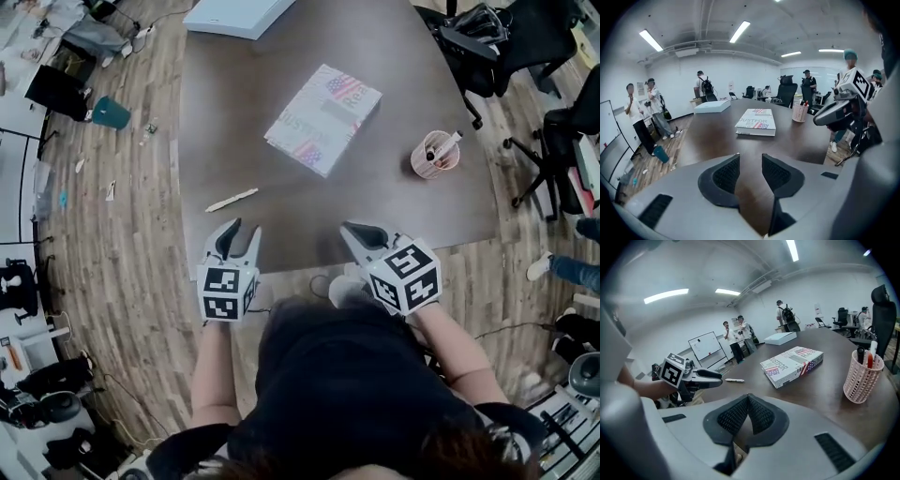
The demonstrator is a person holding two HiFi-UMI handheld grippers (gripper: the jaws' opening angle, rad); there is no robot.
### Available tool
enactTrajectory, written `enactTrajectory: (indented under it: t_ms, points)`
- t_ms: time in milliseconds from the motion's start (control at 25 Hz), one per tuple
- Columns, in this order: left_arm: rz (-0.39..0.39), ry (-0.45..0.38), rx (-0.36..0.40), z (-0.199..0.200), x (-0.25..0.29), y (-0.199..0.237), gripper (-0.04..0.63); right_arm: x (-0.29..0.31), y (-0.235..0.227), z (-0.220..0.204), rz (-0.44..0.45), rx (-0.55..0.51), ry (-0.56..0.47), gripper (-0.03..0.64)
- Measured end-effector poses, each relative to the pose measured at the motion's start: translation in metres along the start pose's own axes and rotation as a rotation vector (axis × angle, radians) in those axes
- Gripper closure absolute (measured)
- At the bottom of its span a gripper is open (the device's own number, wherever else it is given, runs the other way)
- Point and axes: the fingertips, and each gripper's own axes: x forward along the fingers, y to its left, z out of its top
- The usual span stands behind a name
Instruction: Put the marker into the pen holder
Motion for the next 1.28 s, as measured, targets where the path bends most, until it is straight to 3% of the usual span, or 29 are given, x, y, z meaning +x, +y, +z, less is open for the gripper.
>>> enactTrajectory:
  t_ms: [240, 520, 880, 1280]
  points:
    - [0.047, 0.104, 0.049, -0.004, 0.025, 0.001, 0.417, 0.015, -0.027, -0.009, 0.077, -0.006, 0.065, 0.598]
    - [0.09, 0.222, 0.186, -0.005, 0.043, 0.031, 0.419, 0.039, -0.03, -0.004, 0.135, -0.007, 0.106, 0.598]
    - [-0.114, 0.382, 0.39, -0.018, 0.088, 0.04, 0.417, 0.047, -0.037, -0.007, 0.103, -0.007, 0.16, 0.598]
    - [-0.268, 0.431, 0.45, -0.03, 0.101, 0.047, 0.431, 0.077, -0.017, -0.006, 0.105, -0.036, 0.238, 0.598]
